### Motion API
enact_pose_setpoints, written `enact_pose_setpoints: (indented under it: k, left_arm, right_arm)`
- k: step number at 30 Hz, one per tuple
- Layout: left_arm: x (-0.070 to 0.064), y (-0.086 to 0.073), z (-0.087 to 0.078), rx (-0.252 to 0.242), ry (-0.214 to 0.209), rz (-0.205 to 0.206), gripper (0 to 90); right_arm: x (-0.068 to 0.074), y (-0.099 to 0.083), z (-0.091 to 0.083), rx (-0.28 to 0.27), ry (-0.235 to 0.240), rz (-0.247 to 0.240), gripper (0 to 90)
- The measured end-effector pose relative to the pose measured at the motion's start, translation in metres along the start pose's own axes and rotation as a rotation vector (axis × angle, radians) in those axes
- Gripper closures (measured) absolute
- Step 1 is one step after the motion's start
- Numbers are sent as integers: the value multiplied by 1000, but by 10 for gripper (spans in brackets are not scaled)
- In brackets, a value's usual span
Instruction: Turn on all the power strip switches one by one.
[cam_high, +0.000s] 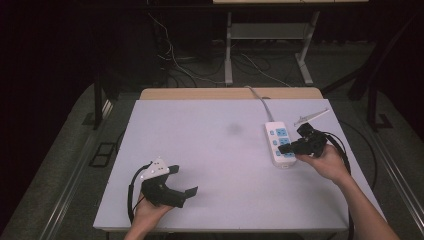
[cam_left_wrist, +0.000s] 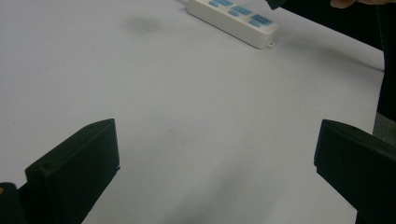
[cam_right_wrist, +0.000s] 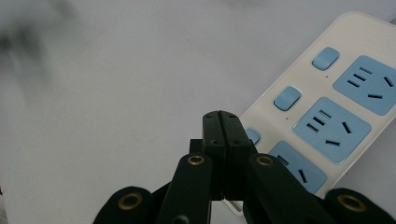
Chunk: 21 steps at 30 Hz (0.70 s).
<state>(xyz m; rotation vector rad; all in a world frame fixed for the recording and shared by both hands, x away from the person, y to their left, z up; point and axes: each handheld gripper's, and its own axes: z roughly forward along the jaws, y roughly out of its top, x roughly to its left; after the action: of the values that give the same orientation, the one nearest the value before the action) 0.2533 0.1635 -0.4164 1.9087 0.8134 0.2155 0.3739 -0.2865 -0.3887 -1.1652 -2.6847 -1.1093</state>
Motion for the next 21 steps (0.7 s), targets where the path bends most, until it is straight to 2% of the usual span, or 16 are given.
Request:
enact_pose_setpoints:
  k: [21]
  left_arm:
    - [0,0,0,1,0,2,0]
  right_arm:
    - [-13,1,19,37,-26,3,900]
